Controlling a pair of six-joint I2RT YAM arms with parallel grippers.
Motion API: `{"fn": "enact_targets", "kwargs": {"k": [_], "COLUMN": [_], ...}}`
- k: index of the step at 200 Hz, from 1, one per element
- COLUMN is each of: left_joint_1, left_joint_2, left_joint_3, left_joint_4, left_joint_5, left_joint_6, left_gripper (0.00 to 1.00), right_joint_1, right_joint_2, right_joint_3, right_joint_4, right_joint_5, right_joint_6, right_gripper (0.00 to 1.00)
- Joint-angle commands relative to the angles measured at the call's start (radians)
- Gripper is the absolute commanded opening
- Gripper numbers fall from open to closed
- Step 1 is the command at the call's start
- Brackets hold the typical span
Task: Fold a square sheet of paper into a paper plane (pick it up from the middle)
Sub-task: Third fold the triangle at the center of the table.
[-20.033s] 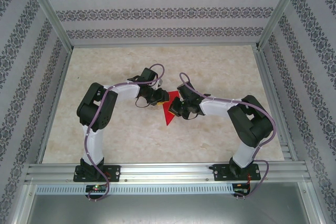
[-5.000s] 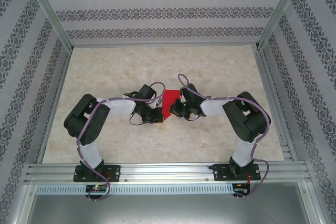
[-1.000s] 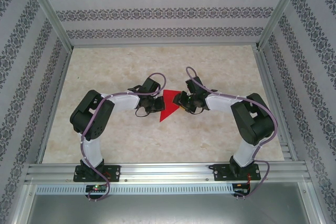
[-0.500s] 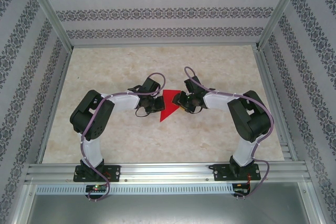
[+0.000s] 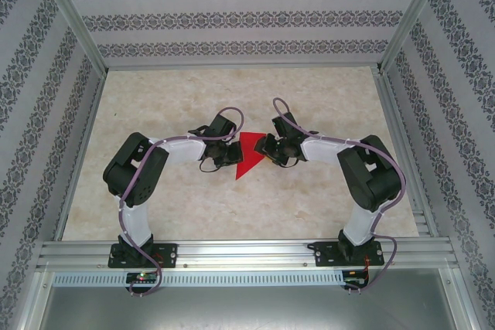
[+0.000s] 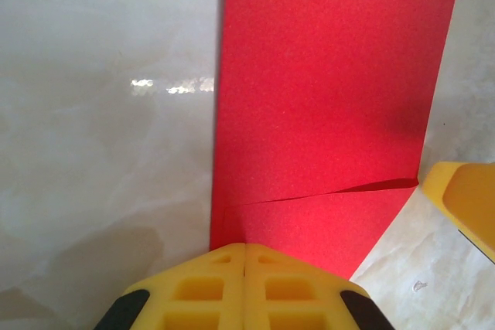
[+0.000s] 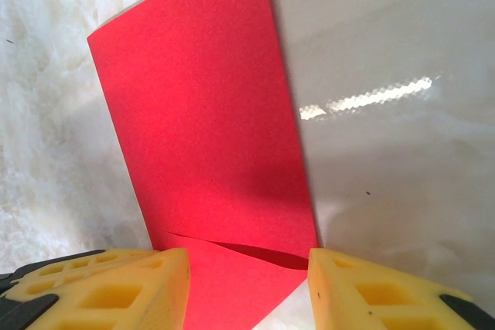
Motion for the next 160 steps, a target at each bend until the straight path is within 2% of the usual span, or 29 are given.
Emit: {"fn": "enact_targets", "kwargs": {"k": [1,134,160], "left_joint_1": [0.007,0.009,0.009], "left_joint_2": [0.062,0.073,0.074], "left_joint_3": [-0.023,-0.018,-0.018], "left_joint_4": [-0.056,-0.053,-0.056], "left_joint_5": [-0.077,-0.065,-0.067], "left_joint_6": [-0.006,-0.002,-0.002], "left_gripper": [0.06,0.06,0.06], "right_joint_1": [0.002,0.012,0.011], "right_joint_2": [-0.017,0.024,0.003], "right_joint_3": [-0.011,0.007,0.010], "right_joint_4": [-0.006,0.059,0.003], "right_joint_5": [0.023,-0.060,0.001], "right_joint_6": [0.000,0.003,-0.005], "right_gripper": [0.45,0.44,0.44]}}
